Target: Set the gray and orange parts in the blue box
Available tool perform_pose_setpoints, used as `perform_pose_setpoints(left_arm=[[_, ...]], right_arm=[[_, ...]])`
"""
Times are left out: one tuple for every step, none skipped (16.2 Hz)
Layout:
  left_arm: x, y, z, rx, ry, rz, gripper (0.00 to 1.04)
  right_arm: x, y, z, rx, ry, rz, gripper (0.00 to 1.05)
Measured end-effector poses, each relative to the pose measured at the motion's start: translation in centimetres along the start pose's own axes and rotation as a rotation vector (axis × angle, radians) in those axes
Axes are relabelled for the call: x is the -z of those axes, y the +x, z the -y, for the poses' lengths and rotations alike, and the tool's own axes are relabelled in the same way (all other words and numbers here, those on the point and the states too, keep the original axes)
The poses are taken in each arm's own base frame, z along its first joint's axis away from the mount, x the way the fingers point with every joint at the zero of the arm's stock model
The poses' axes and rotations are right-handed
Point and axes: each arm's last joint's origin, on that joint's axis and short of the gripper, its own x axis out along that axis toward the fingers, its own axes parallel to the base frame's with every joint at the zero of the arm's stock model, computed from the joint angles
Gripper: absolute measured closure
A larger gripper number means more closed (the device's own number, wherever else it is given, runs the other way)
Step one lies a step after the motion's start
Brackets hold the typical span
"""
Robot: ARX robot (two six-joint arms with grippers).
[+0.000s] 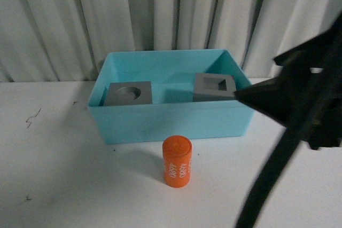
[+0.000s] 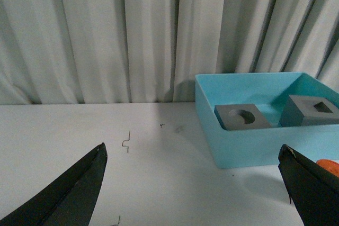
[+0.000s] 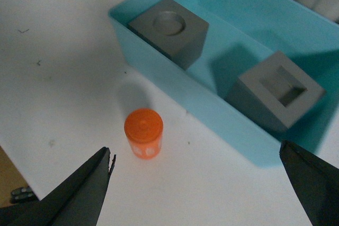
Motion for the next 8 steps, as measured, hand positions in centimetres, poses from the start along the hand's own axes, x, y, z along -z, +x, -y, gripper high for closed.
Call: perform_pose_setpoints(left_arm=[[0.0,0.0,0.0,0.0,0.0,0.0,0.07],[0.0,0.0,0.0,0.0,0.0,0.0,0.07],[0.0,0.0,0.0,0.0,0.0,0.0,0.07],[0.0,0.0,0.0,0.0,0.0,0.0,0.07],[0.0,0.0,0.0,0.0,0.0,0.0,0.07],[0.0,0.0,0.0,0.0,0.0,0.0,0.07],[0.0,0.0,0.0,0.0,0.0,0.0,0.07],[0.0,0.0,0.0,0.0,0.0,0.0,0.07]], right_arm=[[-0.4,1.8,-0.5,-0.011,-0.036,-0.015,0.06],[-0.1,3.6,-1.0,-0.036,-0.039,-0.053,0.06],[0.7,5.2,-1.6,-0.049,-0.038,-0.101,0.06],[1.4,6.4,-2.0,-0.063,-0.037,-0.137,0.06],[2.0,7.6,-2.4,-0.07,-0.035,-0.167,0.06],[1.9,9.6,-2.7,-0.063,-0.044,-0.176,0.06],[2.2,12.0,-3.1,-0.065,-0.022,-0.214,0.06],[3.0,13.5,-3.9,-0.083,-0.006,-0.251,0.06]])
